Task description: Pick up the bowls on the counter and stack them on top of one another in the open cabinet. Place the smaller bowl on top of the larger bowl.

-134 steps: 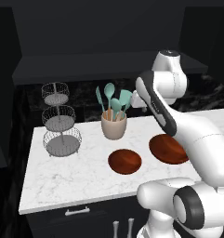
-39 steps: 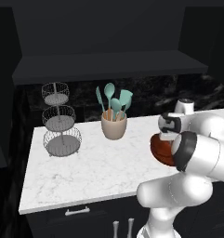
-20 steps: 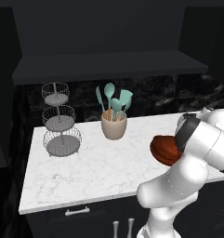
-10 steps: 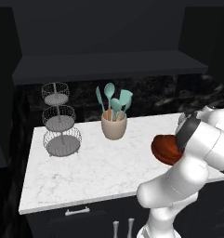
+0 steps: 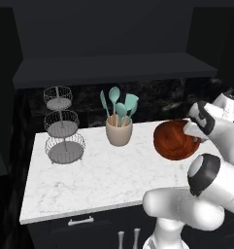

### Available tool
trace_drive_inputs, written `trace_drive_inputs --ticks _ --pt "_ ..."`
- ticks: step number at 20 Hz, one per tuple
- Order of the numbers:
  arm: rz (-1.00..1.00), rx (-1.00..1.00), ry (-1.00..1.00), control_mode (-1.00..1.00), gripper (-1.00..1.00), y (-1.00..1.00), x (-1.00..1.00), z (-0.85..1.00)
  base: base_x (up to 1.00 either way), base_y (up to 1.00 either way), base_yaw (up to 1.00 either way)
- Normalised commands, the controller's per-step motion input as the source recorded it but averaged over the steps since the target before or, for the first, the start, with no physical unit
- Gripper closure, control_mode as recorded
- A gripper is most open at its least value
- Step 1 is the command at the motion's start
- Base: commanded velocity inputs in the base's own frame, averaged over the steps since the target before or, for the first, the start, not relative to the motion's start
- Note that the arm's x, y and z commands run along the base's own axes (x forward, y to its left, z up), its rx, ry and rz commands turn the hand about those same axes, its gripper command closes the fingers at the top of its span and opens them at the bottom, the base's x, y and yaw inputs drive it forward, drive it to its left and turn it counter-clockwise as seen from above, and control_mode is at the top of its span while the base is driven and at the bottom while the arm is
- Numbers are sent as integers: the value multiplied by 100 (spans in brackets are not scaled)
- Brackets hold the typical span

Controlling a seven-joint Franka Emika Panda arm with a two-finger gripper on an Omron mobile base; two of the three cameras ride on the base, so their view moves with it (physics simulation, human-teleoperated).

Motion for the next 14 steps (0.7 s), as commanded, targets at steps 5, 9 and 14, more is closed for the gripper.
trace_drive_inputs --ticks 5,9,14 --pt "-5 1 -10 -100 100 47 -40 100 0 0 0" --pt "-6 11 -2 -100 100 25 -78 100 0 0 0" --pt "-10 21 -11 -100 100 13 -65 100 0 0 0"
